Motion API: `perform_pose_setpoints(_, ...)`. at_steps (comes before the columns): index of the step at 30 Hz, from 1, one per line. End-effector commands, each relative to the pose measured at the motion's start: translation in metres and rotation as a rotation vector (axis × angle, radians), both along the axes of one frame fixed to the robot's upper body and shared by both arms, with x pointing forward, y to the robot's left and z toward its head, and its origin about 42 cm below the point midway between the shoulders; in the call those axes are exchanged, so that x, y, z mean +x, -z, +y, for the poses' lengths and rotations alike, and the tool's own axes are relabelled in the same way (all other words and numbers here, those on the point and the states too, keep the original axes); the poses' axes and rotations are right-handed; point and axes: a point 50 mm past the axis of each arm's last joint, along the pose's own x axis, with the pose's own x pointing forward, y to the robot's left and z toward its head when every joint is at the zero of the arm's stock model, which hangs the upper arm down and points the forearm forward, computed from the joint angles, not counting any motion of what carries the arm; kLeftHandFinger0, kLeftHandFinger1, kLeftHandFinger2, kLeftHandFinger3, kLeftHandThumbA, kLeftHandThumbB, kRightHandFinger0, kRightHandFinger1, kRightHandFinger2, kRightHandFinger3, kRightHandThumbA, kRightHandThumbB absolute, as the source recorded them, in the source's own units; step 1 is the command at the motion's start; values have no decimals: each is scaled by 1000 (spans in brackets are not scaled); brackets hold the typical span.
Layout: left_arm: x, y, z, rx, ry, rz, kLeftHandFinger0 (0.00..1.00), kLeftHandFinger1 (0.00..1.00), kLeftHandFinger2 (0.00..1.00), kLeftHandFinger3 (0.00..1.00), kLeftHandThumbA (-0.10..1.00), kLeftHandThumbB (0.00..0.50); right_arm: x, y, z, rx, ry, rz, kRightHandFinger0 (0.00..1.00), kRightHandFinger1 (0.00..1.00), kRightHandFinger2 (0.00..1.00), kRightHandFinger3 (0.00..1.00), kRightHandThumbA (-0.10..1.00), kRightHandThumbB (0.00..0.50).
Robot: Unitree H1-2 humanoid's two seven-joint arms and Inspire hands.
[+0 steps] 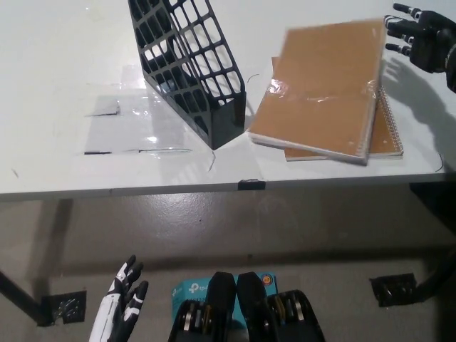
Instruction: Use the right hand to pick up a book from the book holder on the left side and put it on another book on the right side
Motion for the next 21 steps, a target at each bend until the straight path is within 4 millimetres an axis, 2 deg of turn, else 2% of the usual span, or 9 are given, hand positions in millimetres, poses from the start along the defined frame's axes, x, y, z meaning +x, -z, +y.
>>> perform_pose_setpoints(1, 5, -10, -1, 3, 15, -54, 927, 1000, 972, 1000, 853, 44, 4, -47, -9, -46, -60, -151, 1000, 1000, 1000, 1000, 336, 337)
perform_pose_setpoints(2, 5, -10, 0, 11, 20, -62, 941, 1000, 967, 1000, 849, 38, 4, -47, -10, -38, -63, -142, 1000, 1000, 1000, 1000, 360, 306)
perform_pose_setpoints(10, 7, -9, 0, 17, 19, -64, 960, 1000, 967, 1000, 872, 69, 1, -56, -23, -35, -87, -144, 1000, 1000, 1000, 1000, 461, 228)
perform_pose_setpoints(12, 7, -10, 0, 8, 16, -57, 966, 1000, 970, 1000, 867, 64, 0, -61, -27, -11, -76, -174, 1000, 1000, 1000, 1000, 446, 228)
perform_pose_setpoints(15, 11, -11, 0, 6, 21, -68, 991, 1000, 985, 1000, 863, 48, -5, -89, -31, 8, -86, -312, 1000, 1000, 1000, 1000, 499, 295)
perform_pose_setpoints(17, 16, -14, 0, 8, 17, -76, 991, 1000, 980, 1000, 864, 52, -16, -111, -29, -7, -129, -428, 1000, 1000, 1000, 1000, 527, 297)
perform_pose_setpoints(18, 21, -17, 0, 10, 16, -83, 980, 1000, 982, 1000, 869, 55, -39, -134, -22, -25, -172, -552, 1000, 1000, 1000, 1000, 574, 344)
perform_pose_setpoints(19, 25, -20, 1, 5, 15, -87, 980, 1000, 983, 1000, 867, 56, -54, -146, -16, -39, -195, -620, 1000, 1000, 1000, 1000, 598, 356)
perform_pose_setpoints(21, 32, -25, 0, -1, 13, -99, 987, 1000, 991, 1000, 857, 68, -96, -167, -3, -51, -254, -765, 1000, 1000, 1000, 1000, 613, 337)
